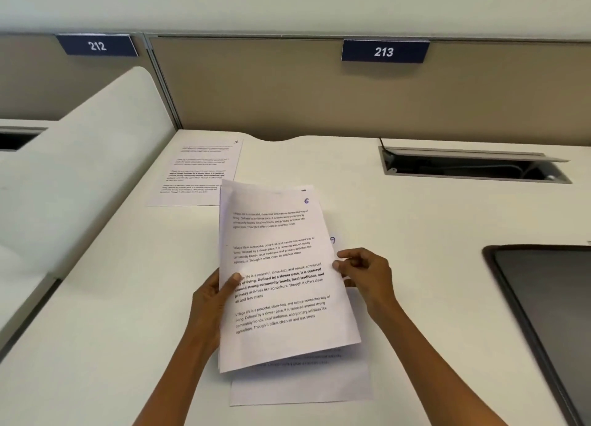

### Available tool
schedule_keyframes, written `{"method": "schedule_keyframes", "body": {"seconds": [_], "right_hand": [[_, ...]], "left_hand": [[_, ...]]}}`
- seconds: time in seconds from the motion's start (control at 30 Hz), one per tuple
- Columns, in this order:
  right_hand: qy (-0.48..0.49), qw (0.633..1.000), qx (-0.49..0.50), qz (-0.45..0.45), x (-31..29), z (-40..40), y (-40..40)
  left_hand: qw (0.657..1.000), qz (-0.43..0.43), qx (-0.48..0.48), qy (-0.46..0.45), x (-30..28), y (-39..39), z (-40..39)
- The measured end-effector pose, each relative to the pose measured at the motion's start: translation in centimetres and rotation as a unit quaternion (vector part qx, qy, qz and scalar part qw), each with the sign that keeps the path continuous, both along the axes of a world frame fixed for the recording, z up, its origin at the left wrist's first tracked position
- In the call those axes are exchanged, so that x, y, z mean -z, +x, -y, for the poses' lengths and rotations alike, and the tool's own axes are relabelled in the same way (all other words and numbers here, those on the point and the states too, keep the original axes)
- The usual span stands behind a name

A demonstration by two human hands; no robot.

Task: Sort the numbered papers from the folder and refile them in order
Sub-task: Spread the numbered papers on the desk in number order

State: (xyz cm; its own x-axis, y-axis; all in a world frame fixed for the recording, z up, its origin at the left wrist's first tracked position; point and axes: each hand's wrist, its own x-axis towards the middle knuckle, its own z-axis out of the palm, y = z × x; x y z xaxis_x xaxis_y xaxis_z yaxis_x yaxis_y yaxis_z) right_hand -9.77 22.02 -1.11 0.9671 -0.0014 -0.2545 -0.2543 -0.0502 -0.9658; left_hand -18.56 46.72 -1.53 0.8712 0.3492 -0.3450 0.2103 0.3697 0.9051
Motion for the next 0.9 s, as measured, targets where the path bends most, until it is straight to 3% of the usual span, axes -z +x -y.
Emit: {"method": "schedule_keyframes", "body": {"seconds": [0.13, 0.43, 0.7, 0.9], "right_hand": [[0.045, 0.998, 0.002, -0.052, 0.5, 0.7, 0.1], [0.009, 0.997, -0.03, -0.075, 1.1, 1.4, 0.7], [-0.001, 0.989, 0.107, -0.101, 2.1, 3.0, 2.2], [-0.074, 0.982, 0.166, -0.051, 2.7, 4.3, 2.6]], "left_hand": [[1.0, -0.01, 0.005, -0.01, 0.2, -0.2, 0.4], [0.999, -0.029, 0.02, -0.02, -0.1, -0.2, 0.5], [0.996, -0.025, -0.066, 0.055, -1.8, 0.3, -2.7], [0.989, -0.018, -0.147, 0.011, -1.5, 0.4, -5.6]]}}
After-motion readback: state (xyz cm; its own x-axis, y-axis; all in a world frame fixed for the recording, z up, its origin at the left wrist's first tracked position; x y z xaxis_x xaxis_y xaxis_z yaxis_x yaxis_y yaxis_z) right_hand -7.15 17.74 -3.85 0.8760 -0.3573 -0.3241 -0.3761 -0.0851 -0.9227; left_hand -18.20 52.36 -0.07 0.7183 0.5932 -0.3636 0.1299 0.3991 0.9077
